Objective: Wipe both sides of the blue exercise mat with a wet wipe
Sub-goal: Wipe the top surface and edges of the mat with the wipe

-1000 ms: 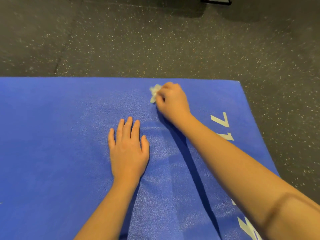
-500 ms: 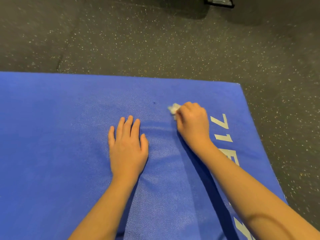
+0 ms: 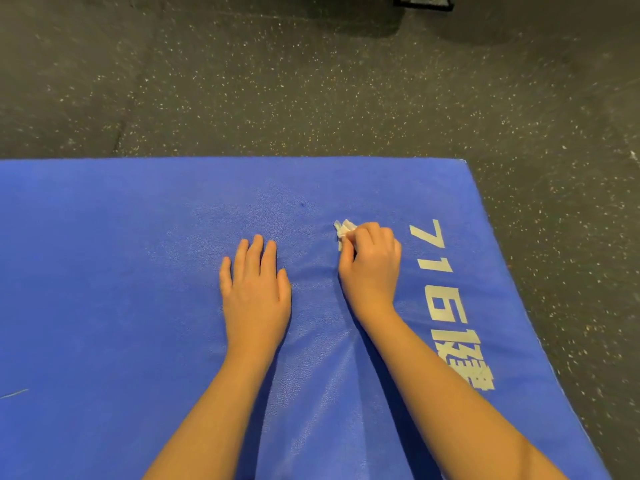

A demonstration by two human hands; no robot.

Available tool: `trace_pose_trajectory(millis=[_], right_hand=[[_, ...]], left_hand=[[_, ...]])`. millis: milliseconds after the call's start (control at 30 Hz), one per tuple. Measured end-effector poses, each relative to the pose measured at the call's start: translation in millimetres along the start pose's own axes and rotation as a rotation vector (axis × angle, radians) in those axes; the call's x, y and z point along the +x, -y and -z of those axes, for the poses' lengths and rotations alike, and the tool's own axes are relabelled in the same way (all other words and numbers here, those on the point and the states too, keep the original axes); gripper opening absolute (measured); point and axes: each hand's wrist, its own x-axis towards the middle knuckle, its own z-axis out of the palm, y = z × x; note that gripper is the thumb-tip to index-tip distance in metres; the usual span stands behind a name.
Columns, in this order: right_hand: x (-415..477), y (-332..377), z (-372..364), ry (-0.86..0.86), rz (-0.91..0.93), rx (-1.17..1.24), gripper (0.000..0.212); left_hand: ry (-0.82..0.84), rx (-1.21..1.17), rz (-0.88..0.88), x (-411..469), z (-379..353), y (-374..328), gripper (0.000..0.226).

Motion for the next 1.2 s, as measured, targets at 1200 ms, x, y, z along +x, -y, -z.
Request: trace_pose_trajectory(millis=[1200], right_hand=[[-116,25,55,0.094,0.04,0.032,0.012]], left_hand=[[0.035,-0.011,-0.103,-66,17,23,0.053]])
